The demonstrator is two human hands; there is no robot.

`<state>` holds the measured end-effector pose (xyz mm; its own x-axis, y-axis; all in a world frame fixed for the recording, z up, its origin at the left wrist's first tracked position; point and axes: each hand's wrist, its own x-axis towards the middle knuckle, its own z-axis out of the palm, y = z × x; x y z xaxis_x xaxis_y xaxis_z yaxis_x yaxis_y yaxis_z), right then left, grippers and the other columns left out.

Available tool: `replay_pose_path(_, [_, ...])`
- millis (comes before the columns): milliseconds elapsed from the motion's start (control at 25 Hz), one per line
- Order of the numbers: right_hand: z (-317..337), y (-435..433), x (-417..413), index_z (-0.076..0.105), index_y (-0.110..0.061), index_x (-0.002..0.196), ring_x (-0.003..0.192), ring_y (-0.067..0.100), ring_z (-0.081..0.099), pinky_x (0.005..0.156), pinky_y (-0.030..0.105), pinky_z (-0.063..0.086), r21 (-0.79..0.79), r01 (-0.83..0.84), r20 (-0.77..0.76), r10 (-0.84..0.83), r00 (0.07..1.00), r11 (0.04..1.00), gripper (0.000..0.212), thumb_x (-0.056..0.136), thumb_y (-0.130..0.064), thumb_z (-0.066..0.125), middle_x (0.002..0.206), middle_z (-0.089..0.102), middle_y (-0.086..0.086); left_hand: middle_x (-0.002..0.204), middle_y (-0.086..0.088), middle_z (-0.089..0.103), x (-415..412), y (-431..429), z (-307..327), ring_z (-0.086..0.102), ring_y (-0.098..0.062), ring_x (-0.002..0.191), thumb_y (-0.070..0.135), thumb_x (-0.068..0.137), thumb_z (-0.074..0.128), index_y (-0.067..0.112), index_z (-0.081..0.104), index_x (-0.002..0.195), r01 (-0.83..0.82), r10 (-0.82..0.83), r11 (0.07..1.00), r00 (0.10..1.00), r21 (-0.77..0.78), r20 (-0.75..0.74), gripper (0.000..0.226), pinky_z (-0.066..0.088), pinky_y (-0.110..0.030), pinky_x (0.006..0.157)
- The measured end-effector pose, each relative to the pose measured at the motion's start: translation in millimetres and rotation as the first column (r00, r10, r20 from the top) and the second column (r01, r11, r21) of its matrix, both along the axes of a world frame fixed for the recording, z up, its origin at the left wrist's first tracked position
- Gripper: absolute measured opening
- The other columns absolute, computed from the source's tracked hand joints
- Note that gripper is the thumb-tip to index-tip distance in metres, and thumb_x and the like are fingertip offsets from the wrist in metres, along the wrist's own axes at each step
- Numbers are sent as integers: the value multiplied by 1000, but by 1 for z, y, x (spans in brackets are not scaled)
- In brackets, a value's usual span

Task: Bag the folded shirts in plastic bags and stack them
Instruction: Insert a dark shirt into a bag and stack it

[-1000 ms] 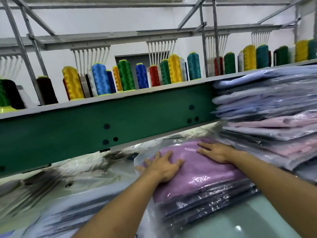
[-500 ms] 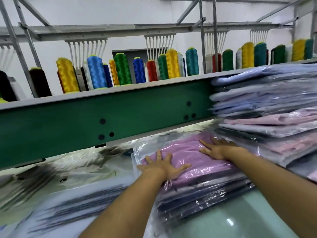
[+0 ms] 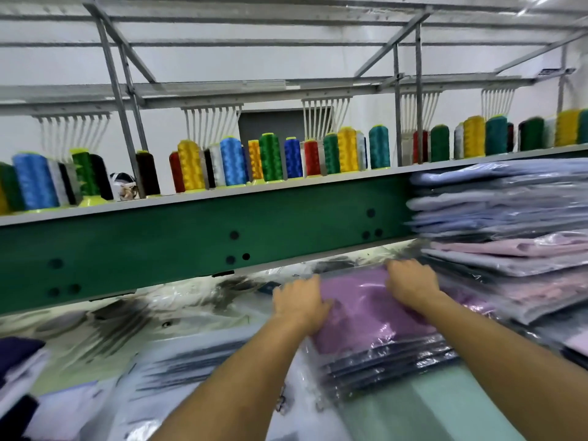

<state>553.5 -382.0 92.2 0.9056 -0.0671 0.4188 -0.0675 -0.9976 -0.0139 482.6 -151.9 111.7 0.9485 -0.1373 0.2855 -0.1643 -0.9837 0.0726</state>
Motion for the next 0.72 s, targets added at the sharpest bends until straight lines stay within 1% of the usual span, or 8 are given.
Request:
replay_pose_path(80, [15, 21, -21, 57, -21, 106, 102, 30, 63, 80, 37, 50, 126, -119, 63, 112, 992, 985, 19, 90, -16, 48, 110, 69, 5, 129, -3, 62, -16, 6, 13, 57, -28, 120, 49, 96, 54, 24, 48, 136, -6, 7, 1000, 997, -22, 77, 47, 44, -43, 99])
replay_pose_path(160, [27, 49, -46, 53, -24, 90, 90, 29, 62, 73, 36, 50, 287, -225, 118, 198, 973, 931, 8, 87, -16, 53, 94, 67, 0, 122, -3, 64, -34, 14, 22, 59, -28, 114, 48, 95, 55, 22, 53, 124, 2, 5, 999, 987, -41, 164, 39, 47, -41, 93])
replay_pose_path(240, [32, 82, -73, 48, -23, 75, 77, 24, 58, 62, 32, 42, 374, -327, 168, 283, 944, 868, 16, 83, -14, 58, 76, 62, -6, 111, -2, 63, -56, 23, 27, 61, -27, 103, 43, 93, 58, 21, 53, 110, 13, 4, 997, 972, -75, 234, 28, 50, -40, 86])
replay_pose_path(280, [33, 99, -88, 45, -22, 69, 71, 22, 56, 57, 31, 38, 394, -378, 191, 327, 925, 838, 21, 81, -12, 58, 68, 58, -6, 107, -1, 61, -68, 29, 29, 61, -27, 99, 39, 92, 59, 21, 52, 104, 20, 5, 995, 968, -94, 253, 23, 51, -40, 83])
replay_pose_path(360, [33, 130, -118, 42, -20, 61, 62, 20, 51, 52, 31, 35, 416, -466, 230, 405, 885, 781, 27, 78, -7, 59, 58, 51, -6, 103, 0, 59, -94, 39, 32, 61, -26, 95, 28, 89, 59, 21, 49, 98, 26, 12, 990, 963, -138, 268, 15, 51, -38, 74])
replay_pose_path(480, [30, 167, -157, 36, -19, 53, 50, 15, 40, 46, 31, 27, 419, -577, 280, 505, 816, 701, 35, 73, 1, 56, 48, 43, -7, 100, -2, 63, -134, 55, 32, 63, -30, 92, 15, 82, 54, 23, 46, 92, 8, 34, 984, 971, -178, 235, 15, 44, -35, 65])
replay_pose_path(600, [20, 192, -190, 38, -24, 49, 53, 18, 32, 50, 34, 24, 439, -632, 288, 567, 772, 638, 39, 67, 7, 53, 43, 37, -6, 94, -2, 67, -173, 79, 23, 64, -32, 88, 17, 78, 52, 26, 50, 89, -39, 76, 977, 982, -212, 171, 14, 42, -33, 61])
replay_pose_path(720, [1, 210, -220, 43, -26, 53, 54, 16, 32, 53, 34, 27, 392, -669, 189, 657, 730, 631, 35, 69, 4, 50, 47, 44, -7, 89, -3, 66, -207, 103, 0, 62, -32, 84, 21, 76, 53, 24, 54, 91, -105, 131, 970, 985, -217, 109, 16, 39, -31, 60])
